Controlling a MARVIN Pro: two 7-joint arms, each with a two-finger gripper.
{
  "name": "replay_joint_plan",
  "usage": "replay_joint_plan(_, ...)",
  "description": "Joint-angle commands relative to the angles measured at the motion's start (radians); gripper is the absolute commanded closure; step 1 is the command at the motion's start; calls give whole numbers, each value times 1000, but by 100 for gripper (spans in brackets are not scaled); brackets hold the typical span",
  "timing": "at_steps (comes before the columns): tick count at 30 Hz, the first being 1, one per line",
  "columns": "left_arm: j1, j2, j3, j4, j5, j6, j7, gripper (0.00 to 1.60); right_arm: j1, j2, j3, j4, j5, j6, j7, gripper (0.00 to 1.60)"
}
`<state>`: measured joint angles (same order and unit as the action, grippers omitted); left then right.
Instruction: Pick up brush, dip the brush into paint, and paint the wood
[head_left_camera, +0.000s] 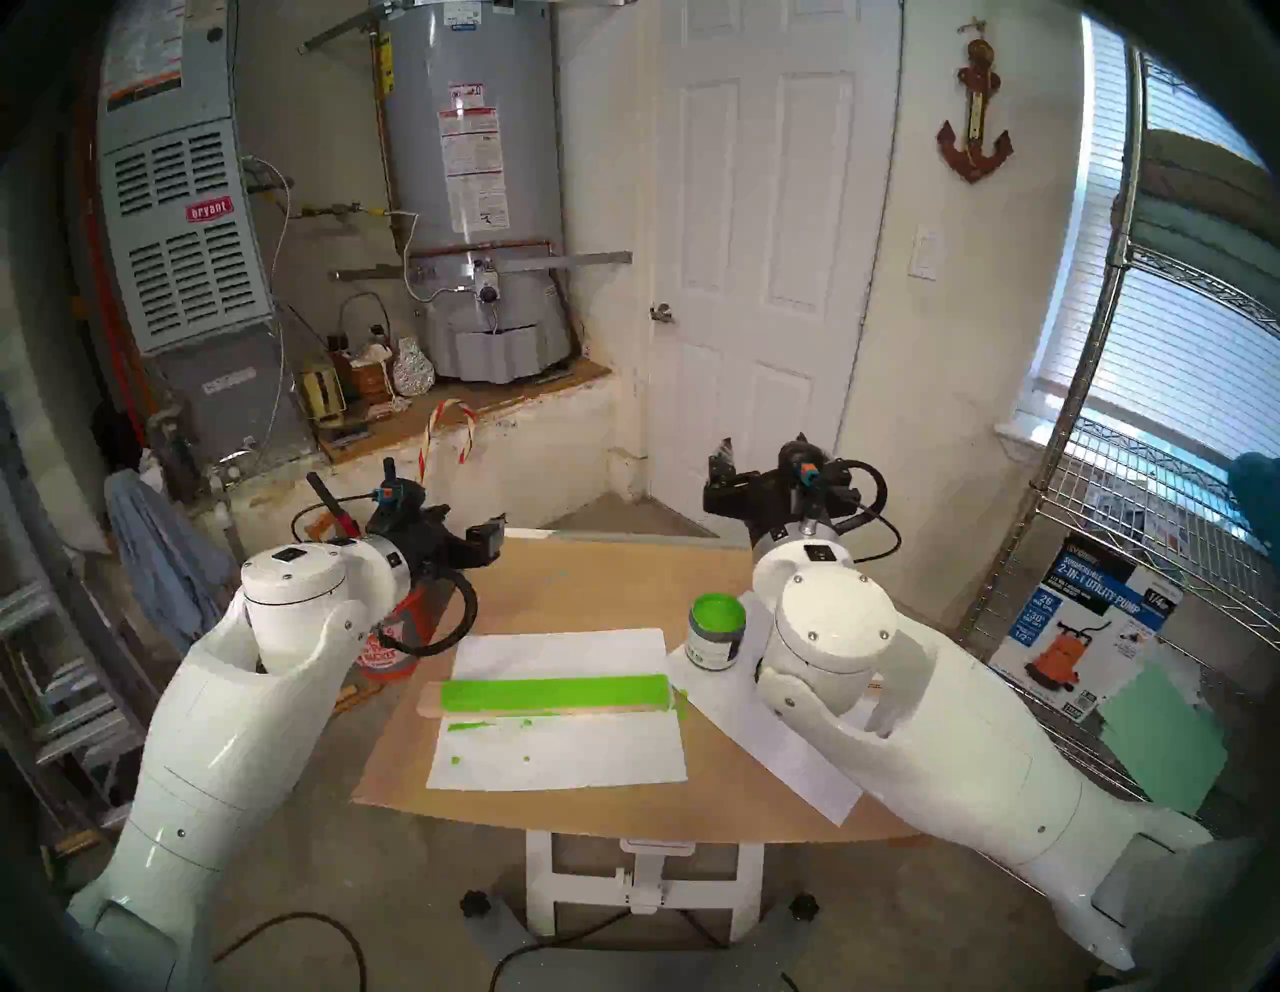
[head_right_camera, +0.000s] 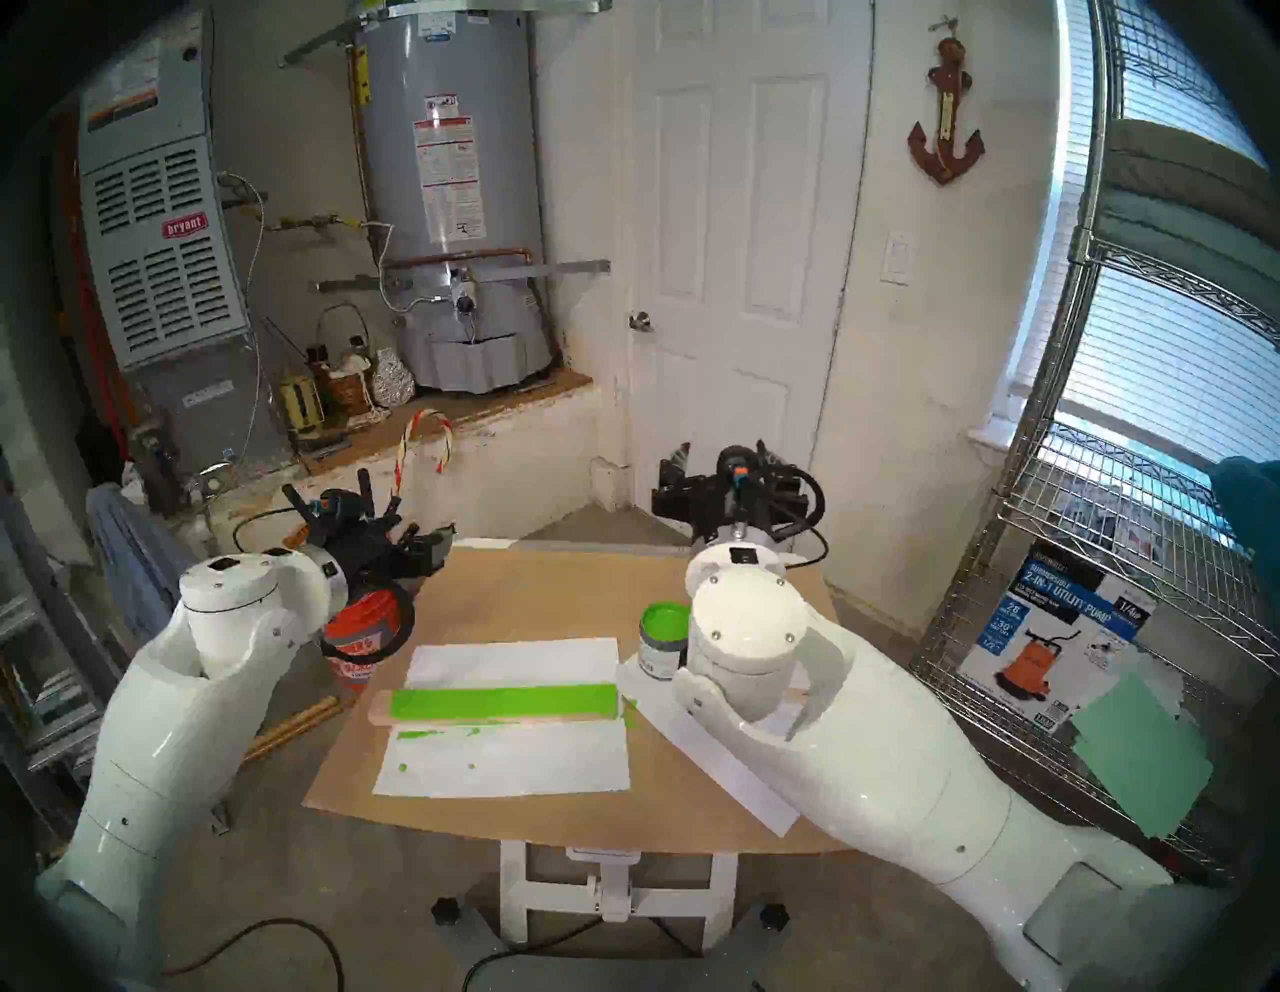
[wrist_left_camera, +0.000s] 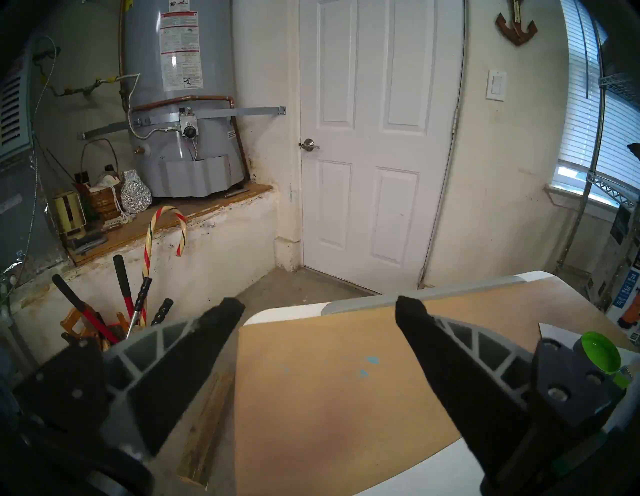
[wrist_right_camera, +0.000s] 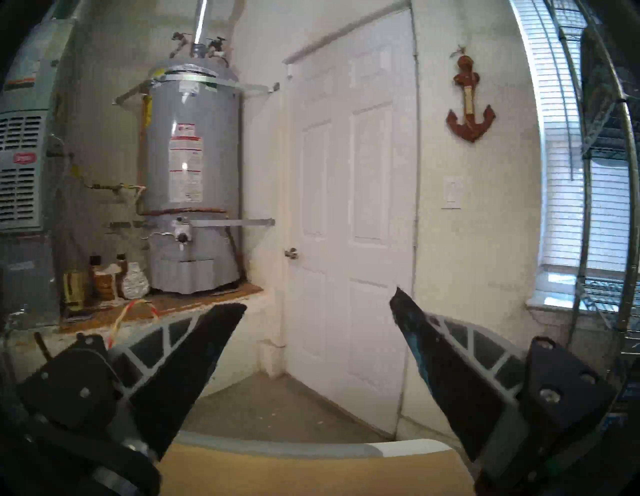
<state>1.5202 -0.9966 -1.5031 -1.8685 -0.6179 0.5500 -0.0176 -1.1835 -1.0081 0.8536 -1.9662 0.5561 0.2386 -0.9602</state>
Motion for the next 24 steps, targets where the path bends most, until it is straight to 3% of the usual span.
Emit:
replay_joint_plan(1, -10, 2, -10, -18, -2, -2, 1, 0, -33, 46, 72, -43, 28, -10, -37, 0)
replay_joint_plan(8, -9, 2, -10, -19, -2, -2, 1, 0, -77, 73, 78, -65, 44, -26, -27, 0)
replay_joint_plan(24, -9, 2, -10, -19, -2, -2, 1, 0, -78, 67, 75, -73, 55, -31, -44, 0)
